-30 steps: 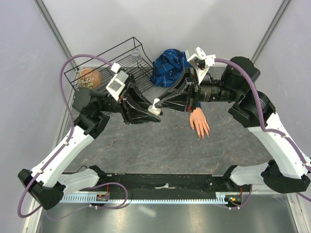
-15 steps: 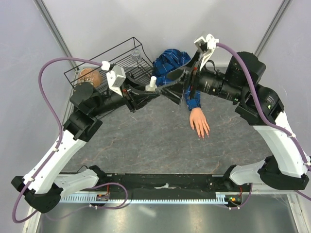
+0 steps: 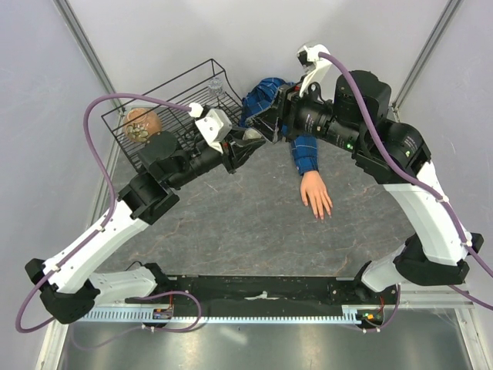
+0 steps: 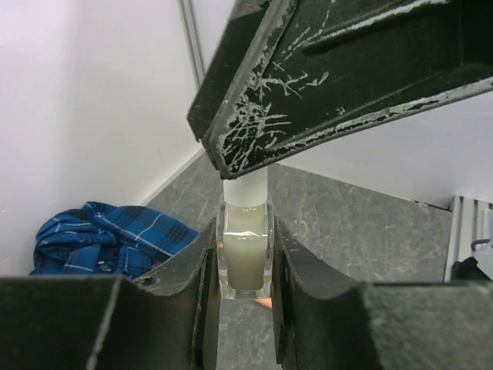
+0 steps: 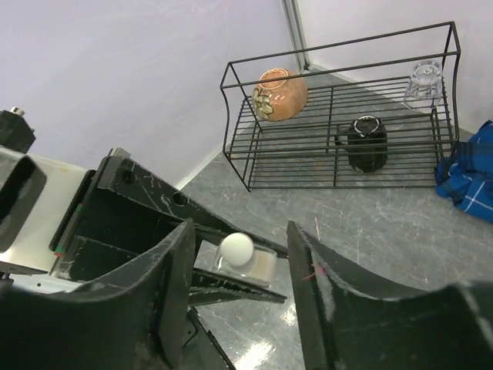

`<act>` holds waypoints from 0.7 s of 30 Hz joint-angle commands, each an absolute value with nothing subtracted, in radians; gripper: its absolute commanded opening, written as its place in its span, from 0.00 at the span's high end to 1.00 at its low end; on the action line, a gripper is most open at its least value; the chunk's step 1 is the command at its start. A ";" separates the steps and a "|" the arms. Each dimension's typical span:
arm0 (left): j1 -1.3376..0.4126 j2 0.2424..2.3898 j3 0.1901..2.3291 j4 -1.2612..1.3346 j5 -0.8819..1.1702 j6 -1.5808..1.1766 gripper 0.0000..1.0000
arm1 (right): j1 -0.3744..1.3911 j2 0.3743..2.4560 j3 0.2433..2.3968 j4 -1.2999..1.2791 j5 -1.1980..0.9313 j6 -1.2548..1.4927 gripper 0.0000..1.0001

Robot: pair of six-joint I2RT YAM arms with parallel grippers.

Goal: Paint the nails

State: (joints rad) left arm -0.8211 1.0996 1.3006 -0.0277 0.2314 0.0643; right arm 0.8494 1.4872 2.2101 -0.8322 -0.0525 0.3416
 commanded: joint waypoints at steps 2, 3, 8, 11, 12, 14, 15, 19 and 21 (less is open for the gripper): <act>-0.834 1.115 1.348 0.046 0.138 0.091 0.98 | 0.856 1.474 2.218 -0.825 -0.032 0.350 0.49; -0.834 1.118 1.351 0.046 0.135 0.080 0.98 | 0.856 1.471 2.215 -0.825 -0.031 0.350 0.51; -0.836 1.121 1.355 0.061 0.141 0.020 0.98 | 0.856 1.467 2.192 -0.825 -0.026 0.333 0.60; -0.836 1.121 1.356 0.067 0.189 0.009 0.98 | 0.857 1.468 2.186 -0.825 -0.026 0.321 0.56; -0.835 1.126 1.359 0.069 0.199 -0.026 0.98 | 0.857 1.470 2.184 -0.824 -0.026 0.319 0.55; -0.834 1.126 1.362 0.072 0.224 -0.034 0.98 | 0.856 1.471 2.186 -0.824 -0.028 0.307 0.58; -0.834 1.127 1.368 0.072 0.241 -0.037 0.98 | 0.856 1.473 2.187 -0.824 -0.029 0.301 0.64; -0.819 1.123 1.377 0.074 0.471 -0.067 0.98 | 0.856 1.465 2.188 -0.816 -0.092 0.236 1.00; -0.798 1.135 1.393 0.075 0.616 -0.152 0.98 | 0.856 1.445 2.151 -0.804 -0.272 0.134 1.00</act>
State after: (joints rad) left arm -0.8120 1.1278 1.3243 0.0067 0.2817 -0.0273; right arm 0.8513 1.4761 2.1864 -0.8486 -0.0593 0.2764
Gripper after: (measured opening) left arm 0.330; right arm 0.059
